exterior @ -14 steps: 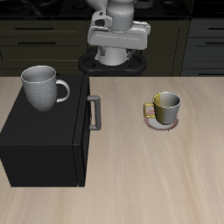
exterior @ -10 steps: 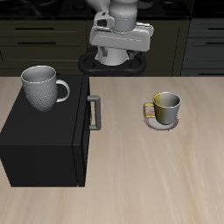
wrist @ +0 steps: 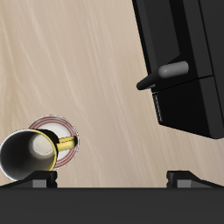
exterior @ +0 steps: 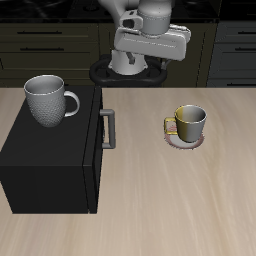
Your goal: Open the microwave
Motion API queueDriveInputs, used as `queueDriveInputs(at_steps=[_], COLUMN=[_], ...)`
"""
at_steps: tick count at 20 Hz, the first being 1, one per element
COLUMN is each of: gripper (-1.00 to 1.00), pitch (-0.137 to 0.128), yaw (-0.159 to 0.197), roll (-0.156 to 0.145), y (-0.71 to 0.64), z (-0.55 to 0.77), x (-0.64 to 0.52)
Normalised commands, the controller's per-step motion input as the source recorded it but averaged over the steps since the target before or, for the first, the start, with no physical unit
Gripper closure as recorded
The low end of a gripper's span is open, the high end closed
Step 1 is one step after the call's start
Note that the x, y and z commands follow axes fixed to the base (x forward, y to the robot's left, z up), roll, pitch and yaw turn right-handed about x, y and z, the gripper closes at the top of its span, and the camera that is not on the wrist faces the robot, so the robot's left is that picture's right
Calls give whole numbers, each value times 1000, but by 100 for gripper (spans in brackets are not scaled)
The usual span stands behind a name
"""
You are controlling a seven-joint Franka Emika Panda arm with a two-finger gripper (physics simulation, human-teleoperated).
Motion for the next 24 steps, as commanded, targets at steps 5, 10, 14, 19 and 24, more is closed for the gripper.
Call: queueDriveInputs(at_steps=[5,10,14,19,24], gripper=[-100,-100,-100,-100,-100], pitch=[-25,-54,-36,13,-36], yaw=[-85,-123,-110,-161,-132], roll=[-13,-46,-20,-20,-14], y=[250,76,-46,-39,153], z=[167,193,50,-101,-82], x=[318,334,256,254,44])
